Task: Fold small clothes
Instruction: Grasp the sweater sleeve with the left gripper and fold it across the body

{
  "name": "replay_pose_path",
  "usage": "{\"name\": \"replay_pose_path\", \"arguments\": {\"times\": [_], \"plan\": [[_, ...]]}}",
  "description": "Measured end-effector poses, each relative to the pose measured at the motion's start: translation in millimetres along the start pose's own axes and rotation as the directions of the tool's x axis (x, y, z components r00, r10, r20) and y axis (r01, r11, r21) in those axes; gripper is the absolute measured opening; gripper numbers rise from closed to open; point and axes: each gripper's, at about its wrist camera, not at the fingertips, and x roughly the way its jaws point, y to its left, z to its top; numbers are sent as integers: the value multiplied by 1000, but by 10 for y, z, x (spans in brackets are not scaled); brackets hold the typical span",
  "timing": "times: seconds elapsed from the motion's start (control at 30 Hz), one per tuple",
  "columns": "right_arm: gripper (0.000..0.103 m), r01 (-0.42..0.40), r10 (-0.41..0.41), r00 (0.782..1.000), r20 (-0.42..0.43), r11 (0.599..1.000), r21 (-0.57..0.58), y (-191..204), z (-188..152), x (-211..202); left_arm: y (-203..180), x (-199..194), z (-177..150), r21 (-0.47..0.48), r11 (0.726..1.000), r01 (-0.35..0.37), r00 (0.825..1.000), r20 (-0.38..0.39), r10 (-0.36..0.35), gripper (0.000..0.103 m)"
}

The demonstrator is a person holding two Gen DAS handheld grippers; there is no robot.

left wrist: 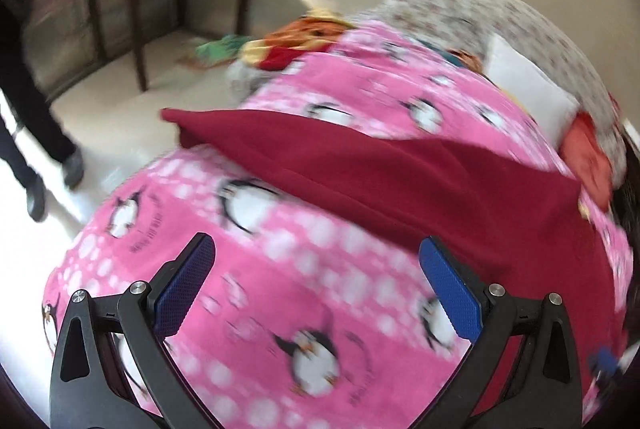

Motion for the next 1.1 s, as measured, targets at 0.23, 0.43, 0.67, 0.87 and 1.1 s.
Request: {"name": "replay_pose_path", "arguments": {"times": [0.23,0.43,0.67,0.87,1.1], "plan": [[96,-23,22,1000,-13,999,-35,138,49,91,364,403,348,-140,989,-44,999,-30,40,97],[96,-39,37,999,-38,999,-33,163,64,212,474,924,504,-241,971,6,990,-134,-39,46],[96,-57,55,997,-45,998,-26,128,60,254,183,400,709,-198,969,148,989,25,-146,11],[96,-62,63,998,-4,998,32,-99,110,84,-834,-472,636,55,931,361,925,102,-365,11],[96,22,-26,999,35,993,113,-615,96,-169,-2280,-718,-206,322,770,550,827,-87,-555,11]]}}
